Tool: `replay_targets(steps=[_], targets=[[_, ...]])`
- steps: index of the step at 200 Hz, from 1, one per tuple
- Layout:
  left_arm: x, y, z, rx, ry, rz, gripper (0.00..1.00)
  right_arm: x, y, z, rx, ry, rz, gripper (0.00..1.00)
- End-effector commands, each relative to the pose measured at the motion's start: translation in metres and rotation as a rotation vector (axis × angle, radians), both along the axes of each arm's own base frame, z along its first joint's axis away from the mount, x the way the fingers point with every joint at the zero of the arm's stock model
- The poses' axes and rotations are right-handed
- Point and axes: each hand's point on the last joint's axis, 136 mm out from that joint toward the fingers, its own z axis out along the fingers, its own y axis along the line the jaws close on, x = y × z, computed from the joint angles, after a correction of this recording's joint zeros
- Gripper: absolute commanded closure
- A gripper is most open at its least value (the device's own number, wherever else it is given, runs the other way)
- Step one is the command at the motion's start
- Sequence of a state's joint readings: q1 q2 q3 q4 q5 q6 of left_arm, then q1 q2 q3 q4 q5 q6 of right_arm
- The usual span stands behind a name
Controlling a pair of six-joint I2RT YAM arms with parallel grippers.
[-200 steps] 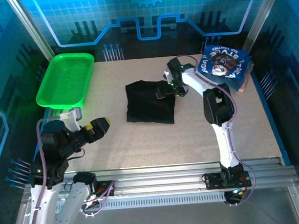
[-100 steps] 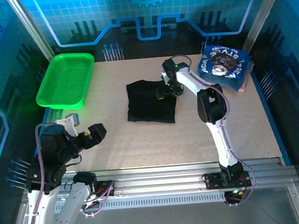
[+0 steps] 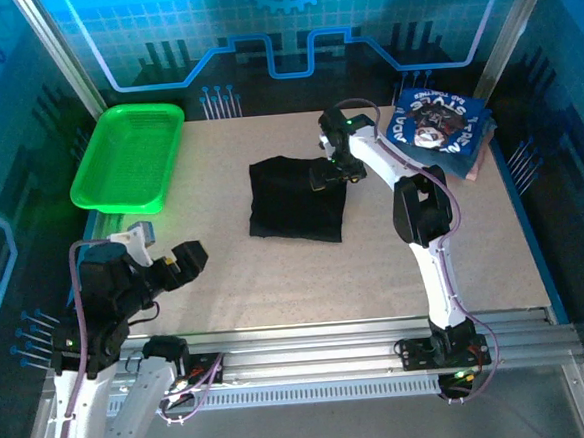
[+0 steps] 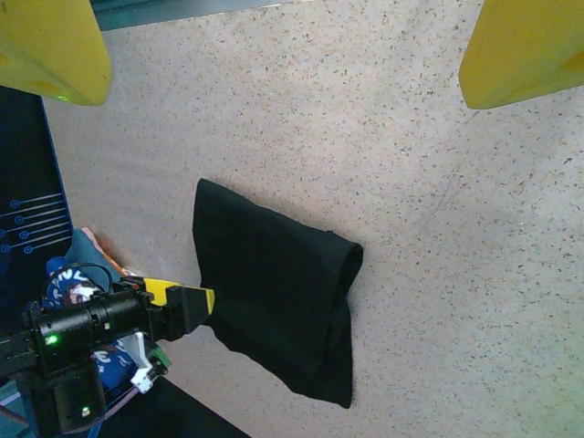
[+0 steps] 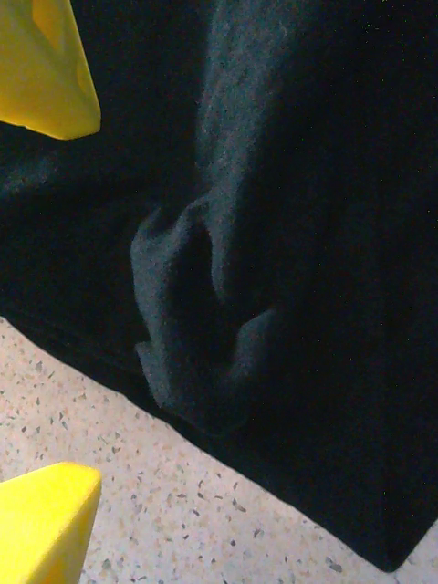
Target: Fold and stack the t-shirts
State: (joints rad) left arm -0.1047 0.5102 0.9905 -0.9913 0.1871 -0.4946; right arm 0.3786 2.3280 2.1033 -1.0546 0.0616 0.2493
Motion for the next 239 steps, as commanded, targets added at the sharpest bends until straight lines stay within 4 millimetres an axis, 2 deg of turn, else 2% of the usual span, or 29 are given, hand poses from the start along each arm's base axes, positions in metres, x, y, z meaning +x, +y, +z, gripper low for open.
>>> replay_targets(steps=[1,28,62,111,162,189,214,239], targets=[[-0.001,0.004,0.008,0.028,-0.009,0.004,0.01,-0.003,-0.01,-0.015,-0.048,0.051,-0.003,0.08],[-0.004,0.007,0.009,0.05,-0.013,0.009,0.01,0.001,-0.011,-0.035,-0.058,0.075,-0.008,0.08],[-0.007,0.01,0.007,0.071,-0.001,0.017,0.01,0.017,-0.014,-0.053,-0.059,0.071,-0.014,0.09],[-0.013,0.018,0.01,0.128,-0.003,0.031,0.01,0.046,-0.014,-0.037,0.023,0.02,-0.029,0.09],[-0.013,0.016,0.012,0.121,-0.007,0.017,0.01,0.053,-0.019,-0.025,0.037,-0.009,-0.03,0.08],[-0.012,0.015,0.01,0.122,0.0,0.016,0.01,0.059,-0.014,-0.03,0.075,-0.001,-0.022,0.08],[-0.013,0.017,0.007,0.132,0.012,0.017,0.01,0.063,-0.006,-0.043,0.101,0.015,-0.021,0.09],[-0.015,0.017,0.006,0.131,0.017,0.017,0.01,0.058,-0.003,-0.061,0.115,0.063,-0.035,0.2]])
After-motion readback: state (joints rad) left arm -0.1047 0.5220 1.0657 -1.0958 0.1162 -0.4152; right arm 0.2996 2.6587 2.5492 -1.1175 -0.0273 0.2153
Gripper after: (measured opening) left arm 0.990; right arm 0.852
